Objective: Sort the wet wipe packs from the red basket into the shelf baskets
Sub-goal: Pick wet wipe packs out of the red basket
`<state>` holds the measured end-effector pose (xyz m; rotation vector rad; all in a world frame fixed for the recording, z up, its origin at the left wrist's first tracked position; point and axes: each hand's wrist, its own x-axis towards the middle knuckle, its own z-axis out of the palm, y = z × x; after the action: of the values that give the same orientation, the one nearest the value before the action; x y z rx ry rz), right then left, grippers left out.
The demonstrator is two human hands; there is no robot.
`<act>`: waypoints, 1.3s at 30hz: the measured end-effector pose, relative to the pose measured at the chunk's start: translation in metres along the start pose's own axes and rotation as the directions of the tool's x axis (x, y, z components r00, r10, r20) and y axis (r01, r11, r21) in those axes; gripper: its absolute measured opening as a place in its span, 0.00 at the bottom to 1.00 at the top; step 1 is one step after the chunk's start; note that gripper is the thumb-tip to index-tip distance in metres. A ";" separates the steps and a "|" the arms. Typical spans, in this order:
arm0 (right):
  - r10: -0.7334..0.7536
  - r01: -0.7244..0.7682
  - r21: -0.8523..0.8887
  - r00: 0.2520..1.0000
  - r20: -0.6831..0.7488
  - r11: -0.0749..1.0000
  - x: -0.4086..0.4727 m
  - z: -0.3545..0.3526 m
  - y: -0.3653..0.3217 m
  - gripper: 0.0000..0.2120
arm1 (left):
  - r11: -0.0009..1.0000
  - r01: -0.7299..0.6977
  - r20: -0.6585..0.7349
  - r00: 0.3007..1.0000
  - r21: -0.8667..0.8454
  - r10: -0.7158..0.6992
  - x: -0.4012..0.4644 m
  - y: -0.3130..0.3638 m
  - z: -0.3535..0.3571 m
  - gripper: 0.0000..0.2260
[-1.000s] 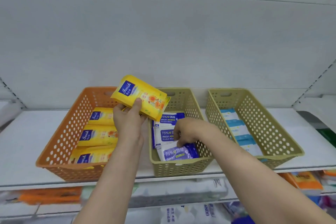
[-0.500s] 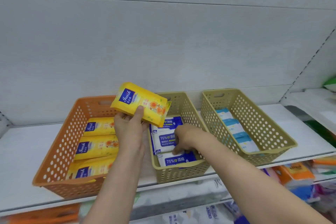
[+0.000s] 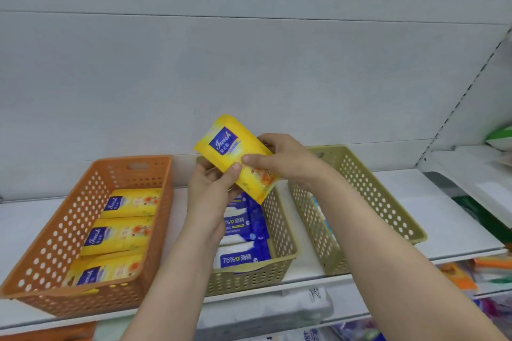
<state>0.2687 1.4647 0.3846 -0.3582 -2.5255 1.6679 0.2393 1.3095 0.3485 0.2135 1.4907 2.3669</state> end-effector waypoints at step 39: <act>-0.054 0.126 -0.400 0.981 0.186 0.908 0.075 -0.045 -0.004 0.14 | 0.677 -0.026 -0.158 0.965 0.735 0.208 0.057 0.029 -0.031 0.20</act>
<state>0.2046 1.5222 0.4022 -0.1241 -2.9666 1.1680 0.1708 1.2919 0.3579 0.2273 2.5625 1.7735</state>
